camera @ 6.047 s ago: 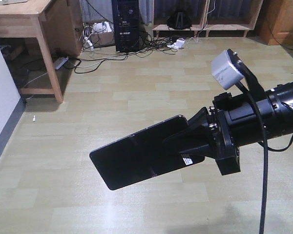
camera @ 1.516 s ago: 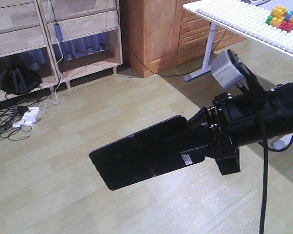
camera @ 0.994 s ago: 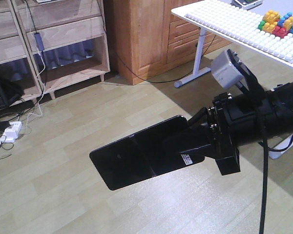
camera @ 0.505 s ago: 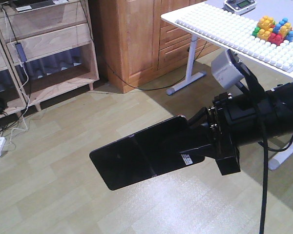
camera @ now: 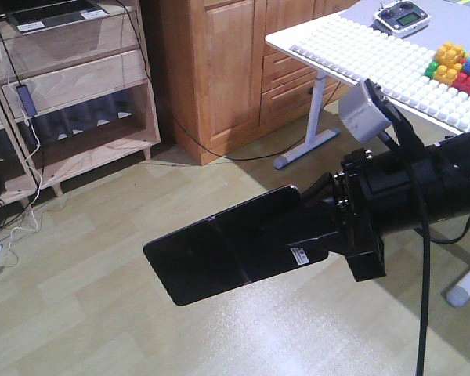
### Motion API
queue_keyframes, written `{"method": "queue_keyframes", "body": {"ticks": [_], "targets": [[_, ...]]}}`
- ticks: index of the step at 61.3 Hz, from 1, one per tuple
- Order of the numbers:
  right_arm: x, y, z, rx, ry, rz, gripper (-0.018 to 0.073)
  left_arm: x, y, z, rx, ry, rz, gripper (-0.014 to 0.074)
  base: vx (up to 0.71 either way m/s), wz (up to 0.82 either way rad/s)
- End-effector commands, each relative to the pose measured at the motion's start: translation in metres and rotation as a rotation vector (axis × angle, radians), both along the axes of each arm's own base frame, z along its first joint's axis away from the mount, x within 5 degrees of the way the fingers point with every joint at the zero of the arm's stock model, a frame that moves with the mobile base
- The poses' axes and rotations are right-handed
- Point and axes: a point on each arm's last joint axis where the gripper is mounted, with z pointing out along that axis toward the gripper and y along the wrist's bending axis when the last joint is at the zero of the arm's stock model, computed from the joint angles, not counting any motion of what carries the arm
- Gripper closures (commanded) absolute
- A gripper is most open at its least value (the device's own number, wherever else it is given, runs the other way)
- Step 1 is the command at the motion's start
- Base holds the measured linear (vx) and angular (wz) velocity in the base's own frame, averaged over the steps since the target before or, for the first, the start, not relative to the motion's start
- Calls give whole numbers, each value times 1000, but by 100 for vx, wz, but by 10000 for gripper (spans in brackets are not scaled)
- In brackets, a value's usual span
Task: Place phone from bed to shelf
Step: 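Carry the held phone toward the white desk with colourful blocks, then hold the phone in the right gripper while the base turns toward the wooden shelf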
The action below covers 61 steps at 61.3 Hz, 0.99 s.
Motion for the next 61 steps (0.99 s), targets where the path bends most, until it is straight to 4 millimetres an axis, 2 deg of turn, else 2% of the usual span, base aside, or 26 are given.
{"method": "queue_keyframes", "body": {"ticks": [1,61], "targets": [[-12,3,21,106,-4,57,560,1,1,6,-10,-75,7,596,27,3],[-12,3,21,106,-4,57,560,1,1,6,-10,-75,7,596,29,0]]}}
